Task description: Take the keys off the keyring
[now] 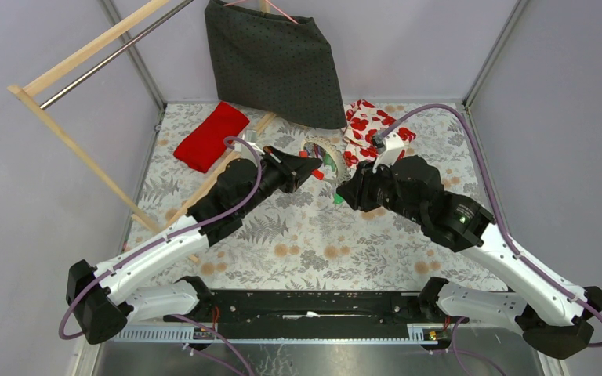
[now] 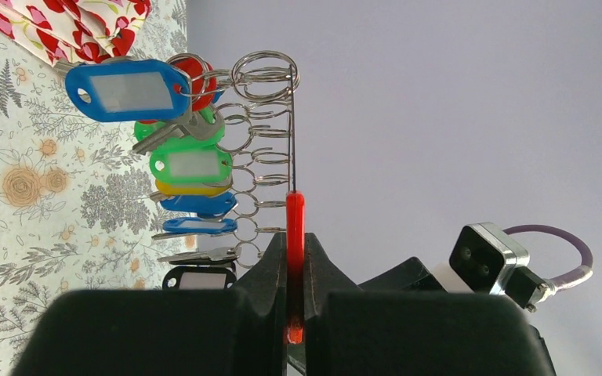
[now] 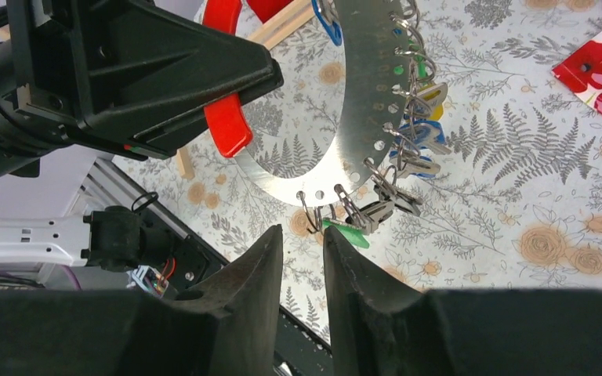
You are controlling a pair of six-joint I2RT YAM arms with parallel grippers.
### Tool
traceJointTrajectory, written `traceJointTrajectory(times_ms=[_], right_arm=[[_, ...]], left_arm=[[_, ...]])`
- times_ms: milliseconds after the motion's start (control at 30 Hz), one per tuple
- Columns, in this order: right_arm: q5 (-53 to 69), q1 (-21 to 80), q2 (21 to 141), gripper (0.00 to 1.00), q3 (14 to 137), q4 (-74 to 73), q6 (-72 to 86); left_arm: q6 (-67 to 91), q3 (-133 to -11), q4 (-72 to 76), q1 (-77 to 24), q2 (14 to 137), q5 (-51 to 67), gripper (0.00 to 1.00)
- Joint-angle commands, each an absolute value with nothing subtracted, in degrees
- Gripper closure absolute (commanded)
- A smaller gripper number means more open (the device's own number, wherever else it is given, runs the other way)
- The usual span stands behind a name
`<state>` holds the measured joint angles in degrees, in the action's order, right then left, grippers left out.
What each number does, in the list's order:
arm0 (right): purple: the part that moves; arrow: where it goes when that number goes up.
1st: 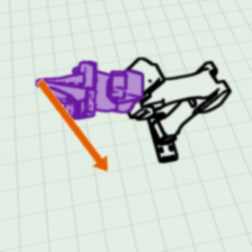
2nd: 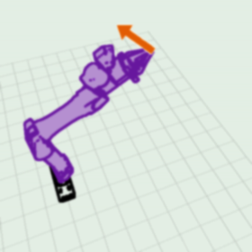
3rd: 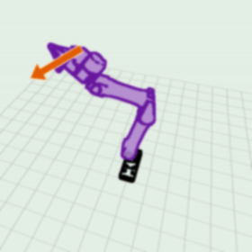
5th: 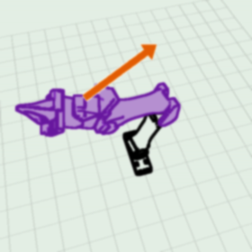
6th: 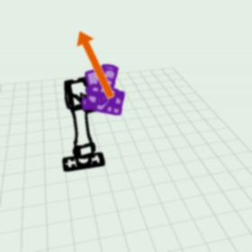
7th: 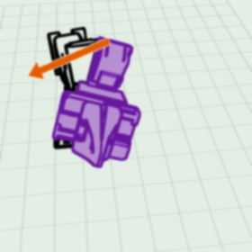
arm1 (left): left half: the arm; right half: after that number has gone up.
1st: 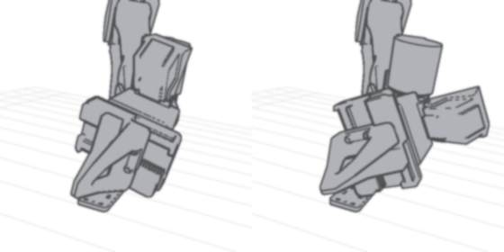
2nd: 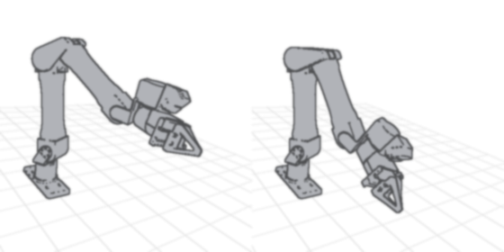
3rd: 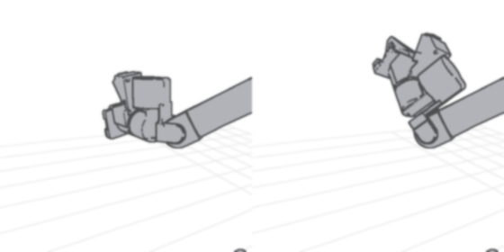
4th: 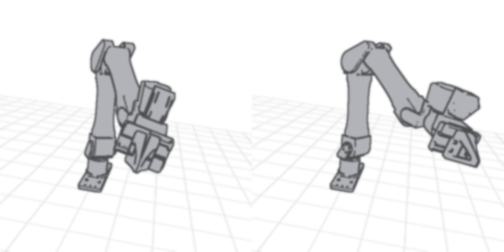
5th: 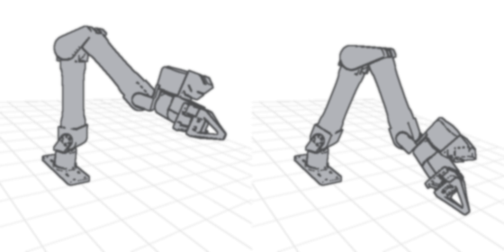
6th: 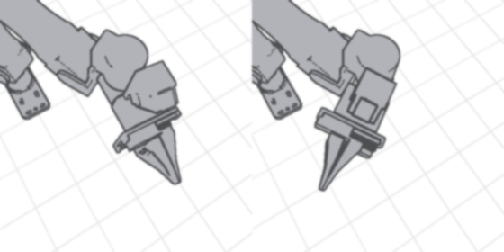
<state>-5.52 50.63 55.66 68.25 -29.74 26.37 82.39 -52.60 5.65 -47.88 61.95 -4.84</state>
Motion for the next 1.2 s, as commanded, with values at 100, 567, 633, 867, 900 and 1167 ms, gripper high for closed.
traceJointTrajectory(times_ms=[100,567,633,867,900,1167], right_arm=[[-8.45,51.06,55.46,0.67,67.89,-24.64,25.06],[-8.02,51.04,56.84,0.71,67.5,-23.38,24.92],[-8.04,51.06,56.87,0.71,67.37,-23.4,24.98],[-8.38,51.06,56.88,0.75,67.49,-23.68,25.27],[-8.36,51.05,57.02,0.75,67.56,-23.94,25.31],[-8.84,51.04,57.65,0.74,68.02,-25.54,25.34]], left_arm=[[83.67,-56.14,8.89,-47.72,59.9,-6.16,1.0],[83.67,-56.42,8.88,-47.72,59.65,-5.89,1.0],[83.67,-56.43,8.86,-47.7,59.62,-5.76,1.0],[83.67,-56.25,8.87,-47.72,59.57,-5.63,1.0],[83.67,-56.18,8.8,-47.72,59.51,-5.61,1.0],[83.75,-55.81,8.88,-47.71,59.41,-5.41,1.0]])
